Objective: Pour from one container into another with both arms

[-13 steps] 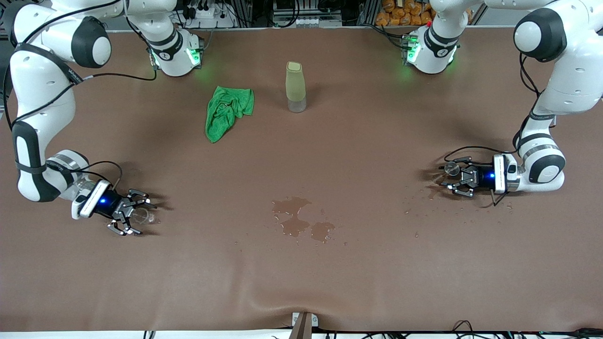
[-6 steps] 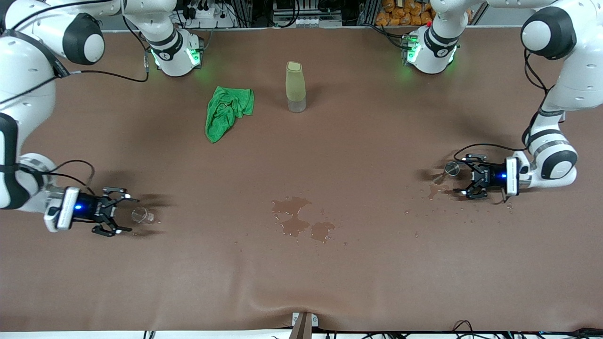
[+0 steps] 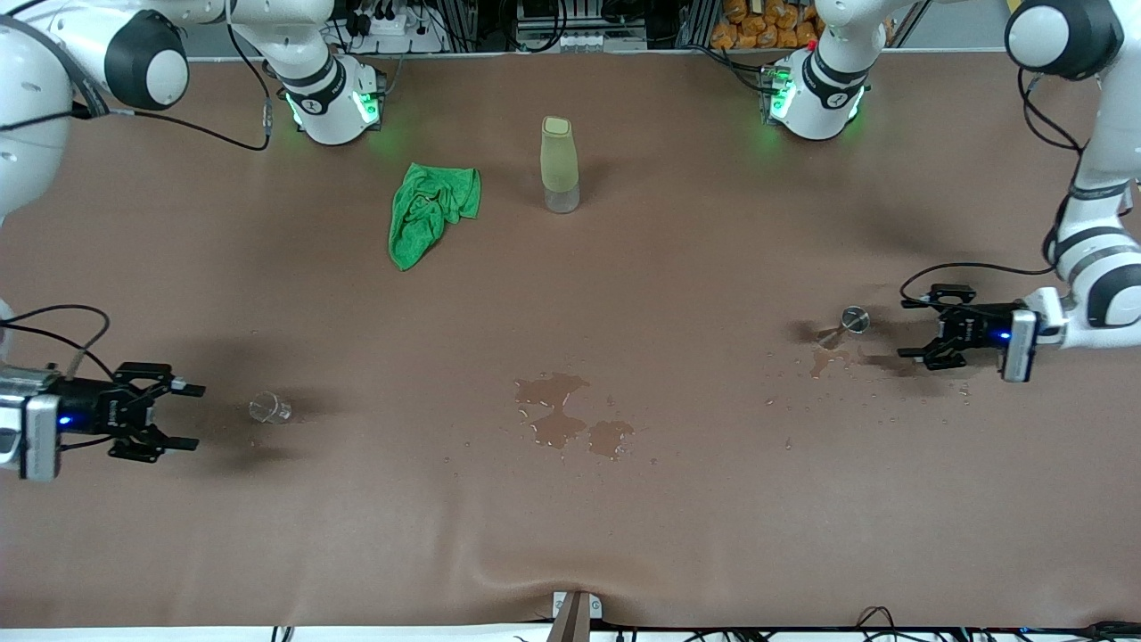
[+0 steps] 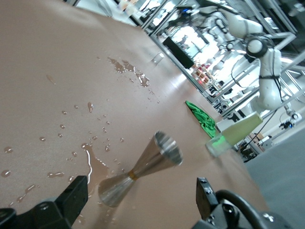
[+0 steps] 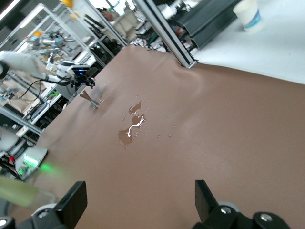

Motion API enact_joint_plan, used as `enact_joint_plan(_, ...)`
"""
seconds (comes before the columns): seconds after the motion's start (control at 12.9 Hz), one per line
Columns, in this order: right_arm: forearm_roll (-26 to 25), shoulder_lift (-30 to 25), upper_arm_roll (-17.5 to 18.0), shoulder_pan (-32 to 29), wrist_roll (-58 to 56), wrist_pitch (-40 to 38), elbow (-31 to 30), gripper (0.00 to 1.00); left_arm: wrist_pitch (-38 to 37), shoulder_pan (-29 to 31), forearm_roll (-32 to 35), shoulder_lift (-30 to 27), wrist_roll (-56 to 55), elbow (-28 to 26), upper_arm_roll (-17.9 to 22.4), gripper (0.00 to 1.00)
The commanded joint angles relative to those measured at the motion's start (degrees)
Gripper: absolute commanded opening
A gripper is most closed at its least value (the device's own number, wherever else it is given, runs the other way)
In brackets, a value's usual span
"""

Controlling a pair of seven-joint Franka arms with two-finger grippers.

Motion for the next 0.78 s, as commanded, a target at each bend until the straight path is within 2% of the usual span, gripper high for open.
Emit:
enact_joint_plan(0.0, -5.4, -4.6, 0.3, 3.1, 16.4, 0.0, 1.5, 1.0, -0.4, 0.4, 6.7, -7.3, -13.8, -0.3, 0.3, 1.0)
enact_joint_plan(0.08, -7.4, -6.8, 0.2, 4.5, 23.9, 0.2, 1.6, 1.0, -0.4, 0.9, 10.0, -9.0, -18.3, 0.7, 0.0, 1.0)
enact_joint_plan(0.39, -21.2, -15.5, 0.2, 9.9, 49.9, 0.4, 1.6, 1.0, -0.4, 0.9, 10.9, -16.7, -31.5, 0.3, -0.1, 1.0)
enact_joint_plan(0.7, -34.2, -19.5, 0.7, 12.5, 53.5, 0.0, 1.4, 1.0, -1.3, 0.8, 13.7, -23.4, -44.4, 0.5, -0.4, 1.0)
